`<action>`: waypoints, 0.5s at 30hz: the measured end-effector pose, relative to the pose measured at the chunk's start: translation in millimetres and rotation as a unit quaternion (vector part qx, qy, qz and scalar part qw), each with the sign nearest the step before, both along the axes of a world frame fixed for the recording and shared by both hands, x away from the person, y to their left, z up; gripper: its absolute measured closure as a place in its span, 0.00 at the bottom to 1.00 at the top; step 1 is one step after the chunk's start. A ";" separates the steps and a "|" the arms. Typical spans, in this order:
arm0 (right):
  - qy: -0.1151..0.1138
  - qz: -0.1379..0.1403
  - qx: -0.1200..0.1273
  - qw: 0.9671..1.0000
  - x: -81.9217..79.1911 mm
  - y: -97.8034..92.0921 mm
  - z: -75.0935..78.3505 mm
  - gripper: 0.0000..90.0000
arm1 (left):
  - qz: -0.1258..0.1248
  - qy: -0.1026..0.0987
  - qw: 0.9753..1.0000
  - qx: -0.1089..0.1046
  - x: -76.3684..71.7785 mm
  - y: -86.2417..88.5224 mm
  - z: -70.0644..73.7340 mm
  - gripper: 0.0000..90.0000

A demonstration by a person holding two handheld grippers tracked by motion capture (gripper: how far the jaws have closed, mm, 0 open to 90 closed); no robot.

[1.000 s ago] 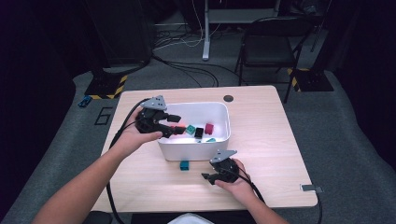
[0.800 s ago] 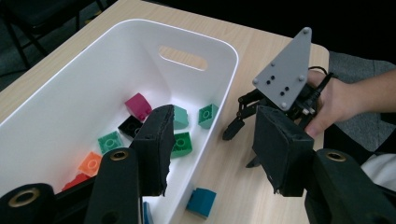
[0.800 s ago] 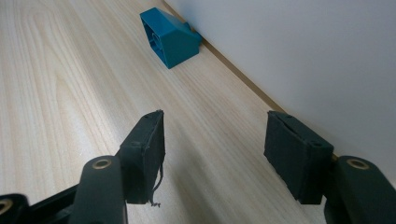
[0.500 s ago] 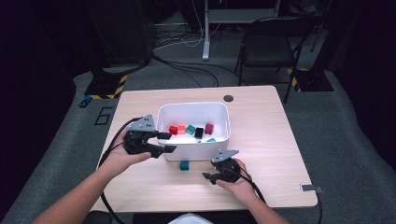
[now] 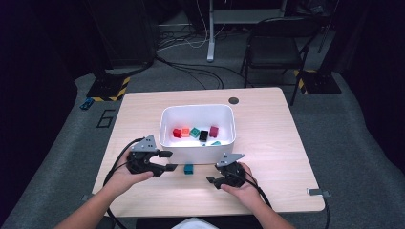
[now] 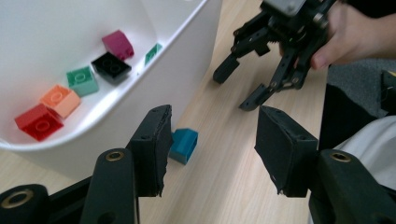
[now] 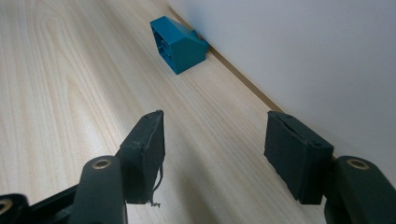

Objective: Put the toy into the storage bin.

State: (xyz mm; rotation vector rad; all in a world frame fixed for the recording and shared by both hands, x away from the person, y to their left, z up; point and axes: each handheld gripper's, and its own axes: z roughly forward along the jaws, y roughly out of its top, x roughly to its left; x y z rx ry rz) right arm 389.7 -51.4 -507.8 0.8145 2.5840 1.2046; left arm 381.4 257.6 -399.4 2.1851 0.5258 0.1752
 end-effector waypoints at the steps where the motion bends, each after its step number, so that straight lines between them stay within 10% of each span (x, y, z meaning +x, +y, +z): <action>1: -0.003 0.003 -0.001 1.000 0.3 0.4 0.0 0.42 | 0.005 0.005 1.000 0.000 0.1 1.0 -6.6 0.50; 15: -0.007 0.012 -0.004 1.000 -2.0 6.5 -0.3 0.42 | 0.017 0.042 0.999 0.012 5.2 -4.0 -66.2 0.50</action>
